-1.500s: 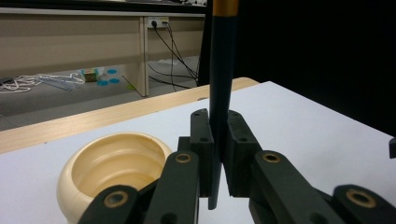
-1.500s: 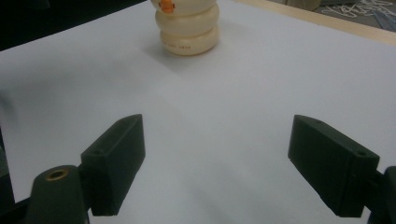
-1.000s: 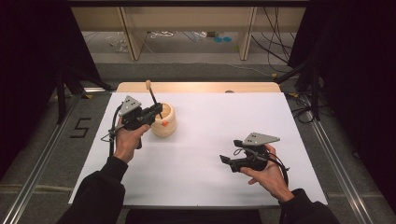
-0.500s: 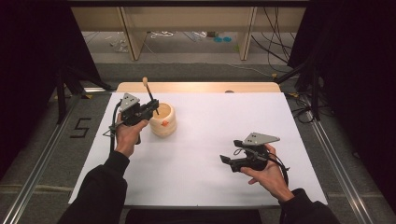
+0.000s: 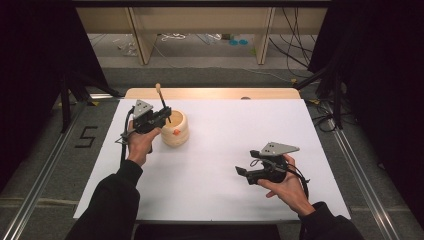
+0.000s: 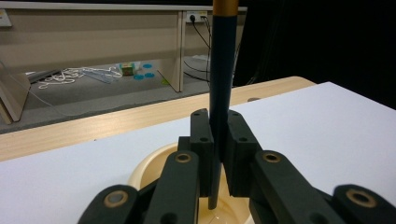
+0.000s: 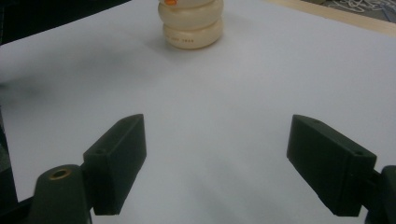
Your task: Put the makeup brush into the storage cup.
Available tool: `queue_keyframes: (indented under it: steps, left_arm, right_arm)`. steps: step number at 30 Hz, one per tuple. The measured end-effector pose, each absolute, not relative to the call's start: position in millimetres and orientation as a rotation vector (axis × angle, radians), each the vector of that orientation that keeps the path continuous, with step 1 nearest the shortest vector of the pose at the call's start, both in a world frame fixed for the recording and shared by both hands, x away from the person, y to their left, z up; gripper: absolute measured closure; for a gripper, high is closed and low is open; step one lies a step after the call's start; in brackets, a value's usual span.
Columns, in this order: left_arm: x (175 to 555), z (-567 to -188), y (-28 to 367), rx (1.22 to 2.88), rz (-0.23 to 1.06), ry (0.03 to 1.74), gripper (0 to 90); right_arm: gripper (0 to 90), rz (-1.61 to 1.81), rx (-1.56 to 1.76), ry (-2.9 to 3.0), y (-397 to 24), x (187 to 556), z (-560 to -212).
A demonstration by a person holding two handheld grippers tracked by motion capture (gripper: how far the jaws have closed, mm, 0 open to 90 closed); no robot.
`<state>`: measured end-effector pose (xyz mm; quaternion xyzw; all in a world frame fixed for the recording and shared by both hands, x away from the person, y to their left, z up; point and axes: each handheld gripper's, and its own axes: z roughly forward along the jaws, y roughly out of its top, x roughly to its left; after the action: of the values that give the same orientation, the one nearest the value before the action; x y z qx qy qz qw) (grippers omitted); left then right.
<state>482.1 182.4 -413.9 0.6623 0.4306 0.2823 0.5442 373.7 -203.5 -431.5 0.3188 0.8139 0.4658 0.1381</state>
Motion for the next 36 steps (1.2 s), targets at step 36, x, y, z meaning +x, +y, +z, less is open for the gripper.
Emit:
queue_keyframes:
  steps: [36]
  left_arm:
    - [491, -428, 173, 1.621, 0.655, 1.035, 83.1]
  right_arm:
    - [20.3, 1.357, 0.923, 2.362, -203, 374, -432]
